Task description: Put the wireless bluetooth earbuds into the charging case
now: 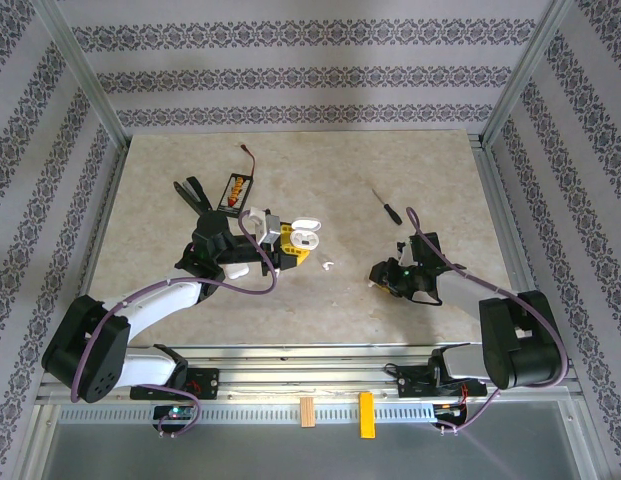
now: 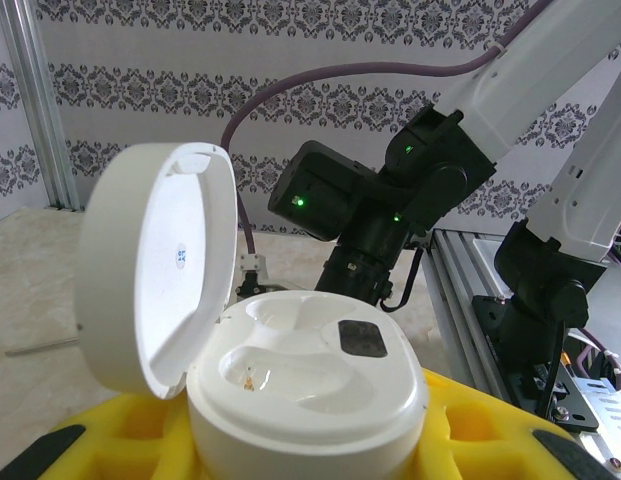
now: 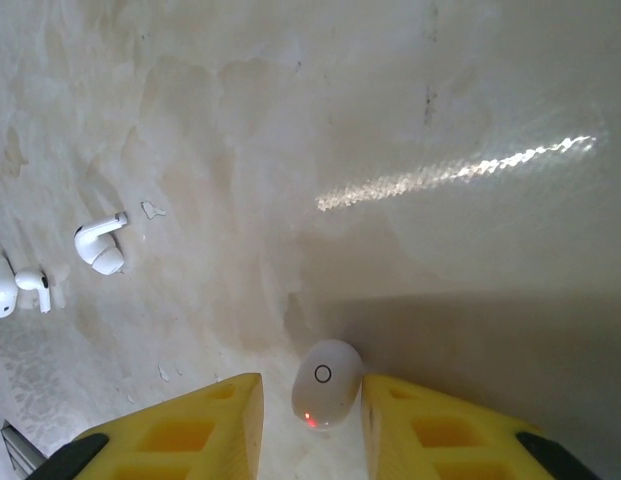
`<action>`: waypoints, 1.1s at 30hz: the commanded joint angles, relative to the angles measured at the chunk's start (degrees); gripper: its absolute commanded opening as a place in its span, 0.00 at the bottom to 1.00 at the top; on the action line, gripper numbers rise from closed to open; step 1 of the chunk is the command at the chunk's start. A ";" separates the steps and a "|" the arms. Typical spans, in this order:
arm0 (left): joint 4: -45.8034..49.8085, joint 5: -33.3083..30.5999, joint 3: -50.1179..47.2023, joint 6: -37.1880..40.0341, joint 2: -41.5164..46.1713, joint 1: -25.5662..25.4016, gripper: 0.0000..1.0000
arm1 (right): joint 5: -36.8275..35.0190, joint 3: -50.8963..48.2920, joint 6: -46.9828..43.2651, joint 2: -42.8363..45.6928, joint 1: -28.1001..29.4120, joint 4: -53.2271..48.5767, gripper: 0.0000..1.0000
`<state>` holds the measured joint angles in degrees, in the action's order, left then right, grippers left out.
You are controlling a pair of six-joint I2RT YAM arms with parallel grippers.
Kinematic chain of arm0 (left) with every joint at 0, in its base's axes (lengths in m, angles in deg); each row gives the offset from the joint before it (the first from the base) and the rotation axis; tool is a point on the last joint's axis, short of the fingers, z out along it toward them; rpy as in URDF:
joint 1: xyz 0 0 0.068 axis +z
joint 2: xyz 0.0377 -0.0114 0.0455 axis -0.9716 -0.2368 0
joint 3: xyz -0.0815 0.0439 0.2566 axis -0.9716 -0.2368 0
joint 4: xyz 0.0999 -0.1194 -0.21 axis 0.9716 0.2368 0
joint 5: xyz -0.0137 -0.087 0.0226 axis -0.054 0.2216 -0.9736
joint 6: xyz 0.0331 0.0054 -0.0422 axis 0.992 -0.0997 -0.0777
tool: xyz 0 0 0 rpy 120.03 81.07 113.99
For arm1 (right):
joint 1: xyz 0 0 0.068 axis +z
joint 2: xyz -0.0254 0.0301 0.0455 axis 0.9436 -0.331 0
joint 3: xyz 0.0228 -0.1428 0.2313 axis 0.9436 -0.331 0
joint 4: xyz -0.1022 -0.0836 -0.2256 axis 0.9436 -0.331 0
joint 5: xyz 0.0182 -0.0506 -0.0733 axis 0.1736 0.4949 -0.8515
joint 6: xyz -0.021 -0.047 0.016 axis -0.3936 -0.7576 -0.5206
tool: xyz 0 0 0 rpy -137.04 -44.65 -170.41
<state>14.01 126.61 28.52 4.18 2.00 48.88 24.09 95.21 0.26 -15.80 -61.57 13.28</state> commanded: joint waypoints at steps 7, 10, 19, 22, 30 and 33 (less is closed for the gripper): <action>-3.16 1.19 -0.20 -0.56 0.10 -0.44 0.25 | -0.01 2.03 0.09 -2.56 -0.41 -0.14 0.31; -3.19 1.12 -0.26 -0.56 0.08 -0.45 0.25 | -0.18 2.25 0.17 -2.81 -0.42 -0.19 0.27; -3.50 0.99 -0.33 -0.48 -0.78 -0.45 0.25 | -1.41 2.29 0.70 -1.82 -0.32 -1.38 0.16; -3.71 0.86 -0.39 -0.39 -1.28 -0.44 0.25 | -5.27 3.81 -0.35 -0.10 0.84 -5.37 0.16; -5.14 0.75 -1.03 -0.63 -1.87 -0.44 0.25 | -24.10 10.33 1.88 5.58 8.15 -18.84 0.12; -5.41 0.64 -1.28 -0.44 -2.49 -0.29 0.26 | -31.36 15.24 1.35 4.22 11.49 -25.66 0.10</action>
<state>12.48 126.59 27.85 3.96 0.10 48.88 3.39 106.48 1.34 -11.12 -52.08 -3.61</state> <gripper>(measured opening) 0.354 0.118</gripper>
